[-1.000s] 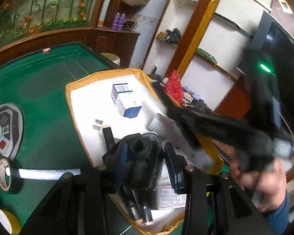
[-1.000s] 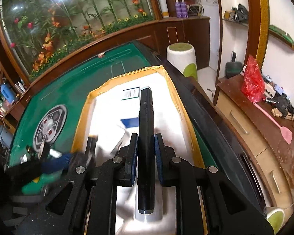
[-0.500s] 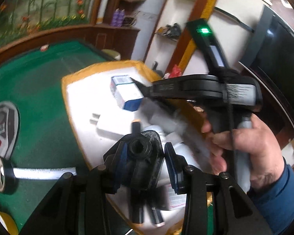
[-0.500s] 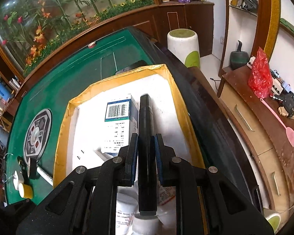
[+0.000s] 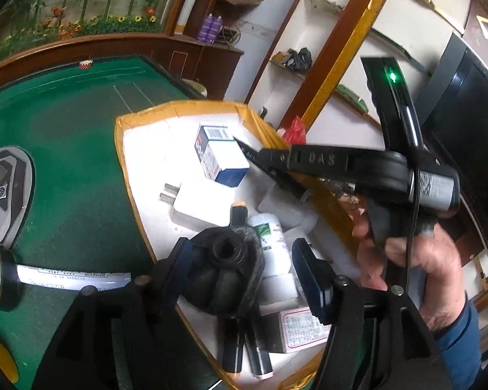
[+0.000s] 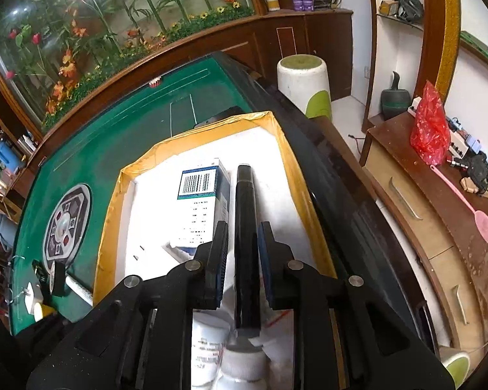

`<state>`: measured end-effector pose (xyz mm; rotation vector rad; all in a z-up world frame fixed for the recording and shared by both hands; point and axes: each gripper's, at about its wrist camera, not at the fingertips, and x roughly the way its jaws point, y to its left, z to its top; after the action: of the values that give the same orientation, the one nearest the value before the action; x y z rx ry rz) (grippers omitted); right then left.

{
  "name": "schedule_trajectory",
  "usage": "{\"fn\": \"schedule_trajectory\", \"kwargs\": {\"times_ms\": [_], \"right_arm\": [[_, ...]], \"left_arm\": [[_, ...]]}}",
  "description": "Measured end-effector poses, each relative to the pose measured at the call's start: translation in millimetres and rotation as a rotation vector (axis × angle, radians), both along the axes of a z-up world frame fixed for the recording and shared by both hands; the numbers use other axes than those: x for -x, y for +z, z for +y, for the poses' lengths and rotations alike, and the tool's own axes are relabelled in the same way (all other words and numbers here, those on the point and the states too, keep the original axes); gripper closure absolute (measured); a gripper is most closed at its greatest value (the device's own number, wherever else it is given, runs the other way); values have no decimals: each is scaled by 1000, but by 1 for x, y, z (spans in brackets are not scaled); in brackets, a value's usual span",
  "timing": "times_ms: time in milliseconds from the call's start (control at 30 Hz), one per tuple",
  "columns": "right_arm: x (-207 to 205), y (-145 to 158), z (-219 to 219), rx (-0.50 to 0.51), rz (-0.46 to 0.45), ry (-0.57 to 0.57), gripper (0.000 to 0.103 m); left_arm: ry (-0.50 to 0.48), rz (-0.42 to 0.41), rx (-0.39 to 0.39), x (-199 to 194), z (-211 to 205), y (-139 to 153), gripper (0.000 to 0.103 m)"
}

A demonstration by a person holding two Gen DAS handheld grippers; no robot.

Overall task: Organize rigid objects
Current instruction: 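Lower the cap and marker into the tray and open both tools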

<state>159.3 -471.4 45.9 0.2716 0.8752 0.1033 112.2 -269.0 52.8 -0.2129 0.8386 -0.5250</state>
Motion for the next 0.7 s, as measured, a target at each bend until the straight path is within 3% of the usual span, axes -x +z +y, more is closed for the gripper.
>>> {"fn": "schedule_trajectory", "kwargs": {"times_ms": [200, 500, 700], "right_arm": [[31, 10, -5, -67, -42, -20, 85], [117, 12, 10, -202, -134, -53, 85], [143, 13, 45, -183, -156, 10, 85]], "left_arm": [[4, -30, 3, 6, 2, 9, 38], [1, -42, -17, 32, 15, 22, 37], [13, -71, -35, 58, 47, 30, 37]]}}
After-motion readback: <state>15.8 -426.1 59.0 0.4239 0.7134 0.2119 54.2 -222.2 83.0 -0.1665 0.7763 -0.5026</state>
